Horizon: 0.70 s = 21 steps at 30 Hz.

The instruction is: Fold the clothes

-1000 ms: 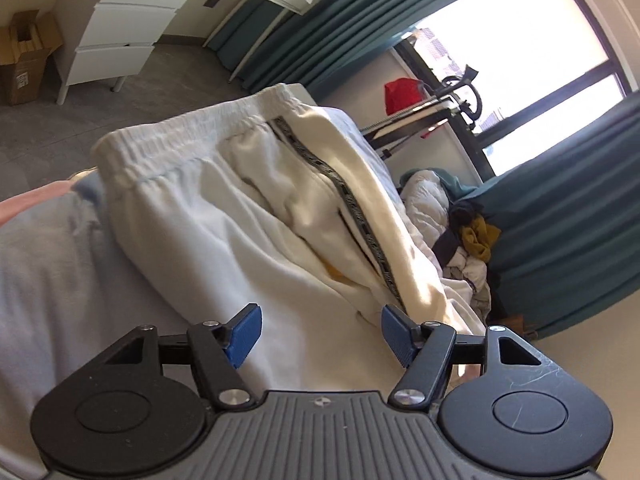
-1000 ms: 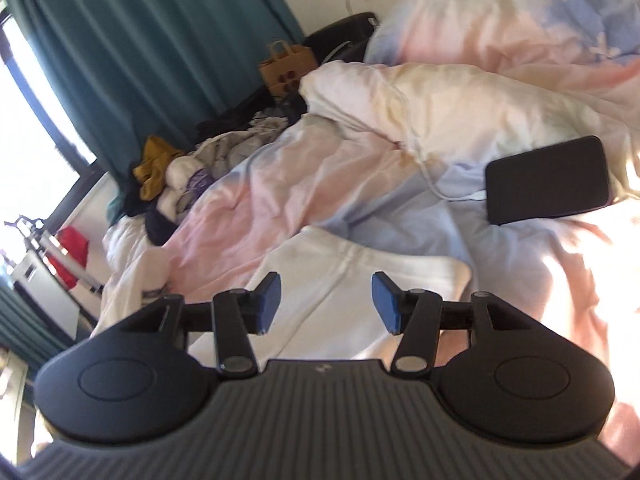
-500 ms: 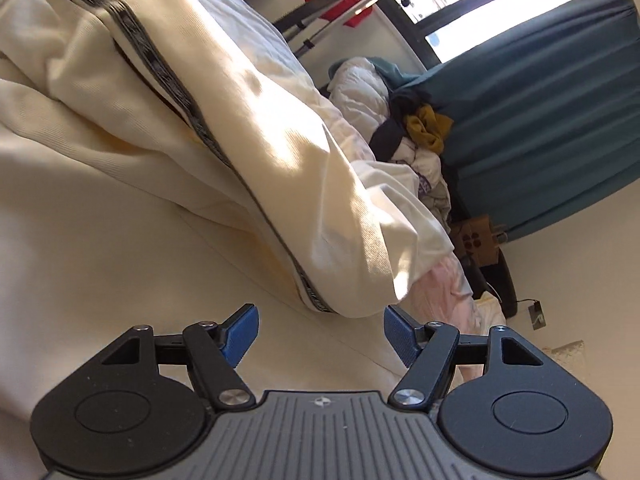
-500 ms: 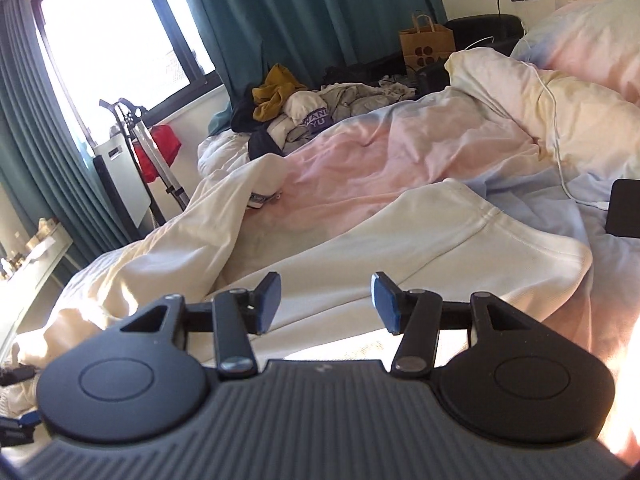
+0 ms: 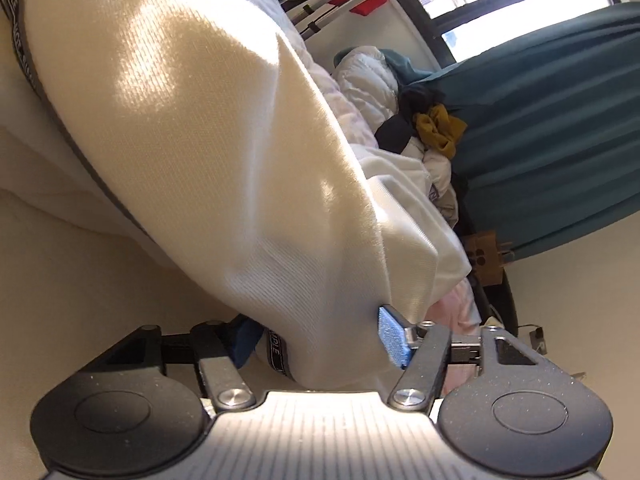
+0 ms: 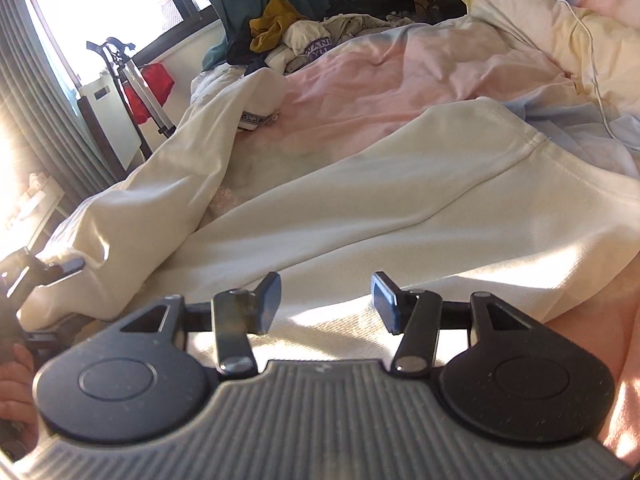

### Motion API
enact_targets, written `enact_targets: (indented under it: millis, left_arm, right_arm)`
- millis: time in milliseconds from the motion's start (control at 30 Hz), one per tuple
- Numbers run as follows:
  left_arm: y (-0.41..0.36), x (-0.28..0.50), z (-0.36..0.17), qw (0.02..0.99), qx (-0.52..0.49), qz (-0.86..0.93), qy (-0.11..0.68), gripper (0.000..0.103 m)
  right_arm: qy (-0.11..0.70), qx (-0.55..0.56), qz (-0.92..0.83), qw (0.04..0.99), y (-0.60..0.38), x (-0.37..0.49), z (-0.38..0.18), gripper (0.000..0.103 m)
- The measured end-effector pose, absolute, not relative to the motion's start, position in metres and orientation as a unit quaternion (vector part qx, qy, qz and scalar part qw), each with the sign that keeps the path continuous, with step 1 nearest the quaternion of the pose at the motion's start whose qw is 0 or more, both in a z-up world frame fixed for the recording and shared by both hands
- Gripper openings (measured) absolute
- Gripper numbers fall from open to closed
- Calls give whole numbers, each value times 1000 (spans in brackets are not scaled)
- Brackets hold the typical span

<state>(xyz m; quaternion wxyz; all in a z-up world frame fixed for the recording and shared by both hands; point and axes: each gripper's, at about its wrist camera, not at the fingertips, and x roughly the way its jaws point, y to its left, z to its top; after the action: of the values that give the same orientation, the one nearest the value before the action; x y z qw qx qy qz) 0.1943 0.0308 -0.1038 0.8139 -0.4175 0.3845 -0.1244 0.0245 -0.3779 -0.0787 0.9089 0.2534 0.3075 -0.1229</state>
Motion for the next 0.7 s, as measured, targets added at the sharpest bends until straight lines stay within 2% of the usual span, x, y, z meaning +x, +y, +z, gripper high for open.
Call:
enact_targets:
  millis: [33, 67, 133, 300, 433, 700]
  left_arm:
    - [33, 197, -101, 815, -420, -122, 380, 34]
    - [37, 201, -96, 813, -427, -123, 376, 19]
    - [47, 210, -81, 811, -440, -134, 361, 11]
    - [58, 250, -14, 844, -427, -142, 293, 7]
    - [61, 300, 19, 868, -409, -103, 262, 6]
    - [69, 412, -2, 902, -348, 13, 256, 5]
  right_arm:
    - [307, 255, -121, 909, -378, 24, -78, 54]
    - [307, 257, -119, 909, -377, 23, -77, 54]
    - [304, 259, -115, 909, -376, 21, -74, 54]
    - [296, 227, -129, 919, -364, 26, -71, 54]
    - [284, 212, -116, 928, -354, 31, -67, 54]
    - [274, 196, -102, 936, -346, 55, -81, 54]
